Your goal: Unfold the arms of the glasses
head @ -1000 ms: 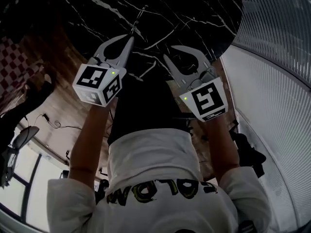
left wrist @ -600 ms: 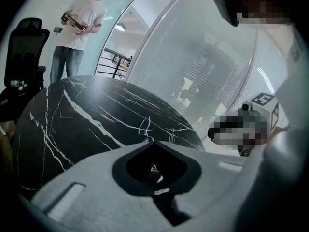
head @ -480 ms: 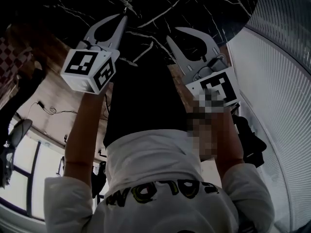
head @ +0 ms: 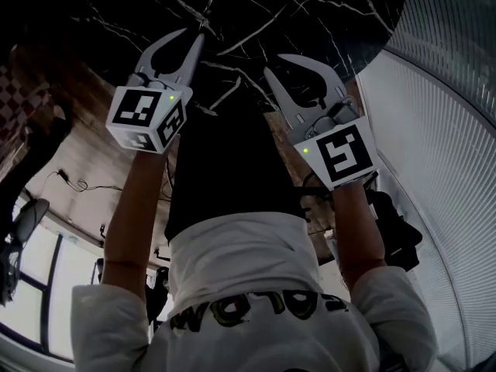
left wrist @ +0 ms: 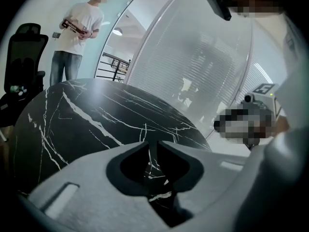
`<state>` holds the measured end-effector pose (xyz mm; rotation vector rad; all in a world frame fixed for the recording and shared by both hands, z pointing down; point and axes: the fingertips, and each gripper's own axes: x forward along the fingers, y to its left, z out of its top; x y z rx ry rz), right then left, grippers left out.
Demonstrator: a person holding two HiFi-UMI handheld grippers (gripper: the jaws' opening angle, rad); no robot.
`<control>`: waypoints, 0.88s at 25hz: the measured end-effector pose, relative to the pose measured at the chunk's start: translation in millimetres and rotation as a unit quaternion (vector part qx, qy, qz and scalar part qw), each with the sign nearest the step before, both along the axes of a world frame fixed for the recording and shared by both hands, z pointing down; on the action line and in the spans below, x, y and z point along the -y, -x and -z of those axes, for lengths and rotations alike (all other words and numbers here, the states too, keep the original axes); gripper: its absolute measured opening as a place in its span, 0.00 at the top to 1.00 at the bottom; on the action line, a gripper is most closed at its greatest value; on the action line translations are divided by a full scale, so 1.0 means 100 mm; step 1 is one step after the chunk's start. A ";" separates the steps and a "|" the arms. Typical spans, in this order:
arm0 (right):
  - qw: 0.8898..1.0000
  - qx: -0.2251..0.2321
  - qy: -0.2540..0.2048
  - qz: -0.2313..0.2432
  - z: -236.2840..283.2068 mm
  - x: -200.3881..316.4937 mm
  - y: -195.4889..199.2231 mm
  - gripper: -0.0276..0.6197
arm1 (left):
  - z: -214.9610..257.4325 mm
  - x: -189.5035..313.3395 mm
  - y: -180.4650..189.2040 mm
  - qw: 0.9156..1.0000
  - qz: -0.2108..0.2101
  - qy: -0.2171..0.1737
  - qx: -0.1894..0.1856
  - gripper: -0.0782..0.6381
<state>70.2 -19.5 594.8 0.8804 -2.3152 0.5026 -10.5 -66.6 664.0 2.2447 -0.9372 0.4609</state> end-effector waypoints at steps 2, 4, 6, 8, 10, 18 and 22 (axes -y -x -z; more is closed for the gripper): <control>1.000 -0.001 -0.004 -0.001 0.07 0.03 0.00 0.89 | 0.02 0.01 0.02 1.000 -0.002 -0.003 0.005 0.82; 1.000 -0.002 -0.012 0.000 0.16 0.05 0.00 0.89 | 0.09 0.01 0.04 1.000 -0.001 -0.007 0.010 0.82; 1.000 -0.002 -0.022 0.001 0.29 0.08 0.00 0.89 | 0.22 0.01 0.06 1.000 0.001 -0.014 0.010 0.82; 0.999 0.002 -0.034 -0.001 0.45 0.12 0.01 0.89 | 0.42 0.00 0.08 1.000 0.003 -0.023 0.009 0.82; 0.999 0.006 -0.046 -0.002 0.64 0.15 0.03 0.89 | 0.68 -0.02 0.08 0.999 0.003 -0.033 0.007 0.82; 0.995 0.041 -0.091 -0.012 1.55 0.20 0.16 0.89 | 1.88 -0.14 0.07 0.996 0.010 -0.084 -0.018 0.82; 0.990 0.042 -0.137 0.002 1.99 0.23 0.26 0.90 | 2.36 -0.16 0.09 0.993 0.012 -0.114 -0.028 0.82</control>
